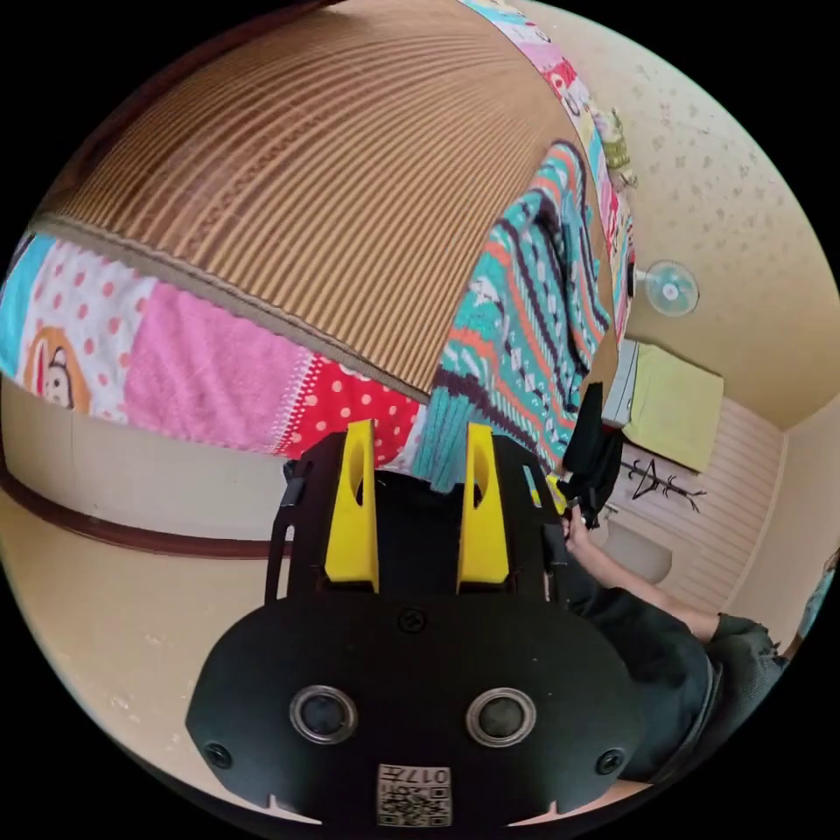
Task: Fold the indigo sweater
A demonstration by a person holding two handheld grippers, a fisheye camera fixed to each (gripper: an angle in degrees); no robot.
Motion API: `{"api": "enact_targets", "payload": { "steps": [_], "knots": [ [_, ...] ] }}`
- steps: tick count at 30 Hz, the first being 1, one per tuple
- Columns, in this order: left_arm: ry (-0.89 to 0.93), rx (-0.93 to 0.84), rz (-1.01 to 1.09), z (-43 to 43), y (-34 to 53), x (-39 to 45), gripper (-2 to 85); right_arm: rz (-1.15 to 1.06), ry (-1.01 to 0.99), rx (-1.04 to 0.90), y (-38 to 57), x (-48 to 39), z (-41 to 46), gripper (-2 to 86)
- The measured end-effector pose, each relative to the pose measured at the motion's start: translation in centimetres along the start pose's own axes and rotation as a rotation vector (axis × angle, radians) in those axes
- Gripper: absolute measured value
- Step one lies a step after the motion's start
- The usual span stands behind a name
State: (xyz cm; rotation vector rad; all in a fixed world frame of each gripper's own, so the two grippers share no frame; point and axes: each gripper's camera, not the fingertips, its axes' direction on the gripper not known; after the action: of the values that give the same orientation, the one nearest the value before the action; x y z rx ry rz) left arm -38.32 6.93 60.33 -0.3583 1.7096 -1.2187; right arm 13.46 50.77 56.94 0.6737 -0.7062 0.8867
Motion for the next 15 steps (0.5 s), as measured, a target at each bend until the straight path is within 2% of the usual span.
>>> {"api": "enact_targets", "payload": {
  "steps": [2, 5, 7, 8, 10, 11, 12, 15],
  "knots": [
    [-0.017, -0.129, 0.040, 2.7, -1.6, 1.4, 13.2, -0.022, 0.032, -0.076, -1.3, 0.2, 0.8, 13.3],
    [-0.159, -0.327, 0.073, 5.5, -3.2, 3.0, 6.5, -0.038, 0.088, -0.134, -2.9, 0.8, 0.5, 6.5],
    [-0.112, -0.395, 0.131, 5.5, -3.7, 3.5, 5.3, -0.114, -0.017, -0.150, -3.2, 2.6, -1.7, 4.3],
    [0.004, -0.428, 0.169, 5.0, -3.8, 3.6, 5.1, -0.128, -0.083, -0.169, -3.3, 3.5, -2.2, 4.1],
    [0.240, -0.446, 0.229, 3.3, -3.7, 3.9, 4.9, -0.196, -0.359, -0.217, -2.9, 6.8, -5.1, 3.2],
    [0.407, -0.431, 0.271, 1.4, -3.5, 4.4, 4.8, -0.223, -0.401, -0.206, -2.6, 7.3, -6.2, 3.0],
    [0.537, -0.408, 0.332, -0.6, -3.0, 5.3, 4.7, -0.335, -0.540, -0.192, -1.8, 7.4, -8.3, 2.7],
    [0.718, -0.400, 0.522, -5.4, -1.2, 9.2, 4.6, -0.564, -0.822, -0.078, 0.6, 6.0, -13.1, 2.0]
  ]
}}
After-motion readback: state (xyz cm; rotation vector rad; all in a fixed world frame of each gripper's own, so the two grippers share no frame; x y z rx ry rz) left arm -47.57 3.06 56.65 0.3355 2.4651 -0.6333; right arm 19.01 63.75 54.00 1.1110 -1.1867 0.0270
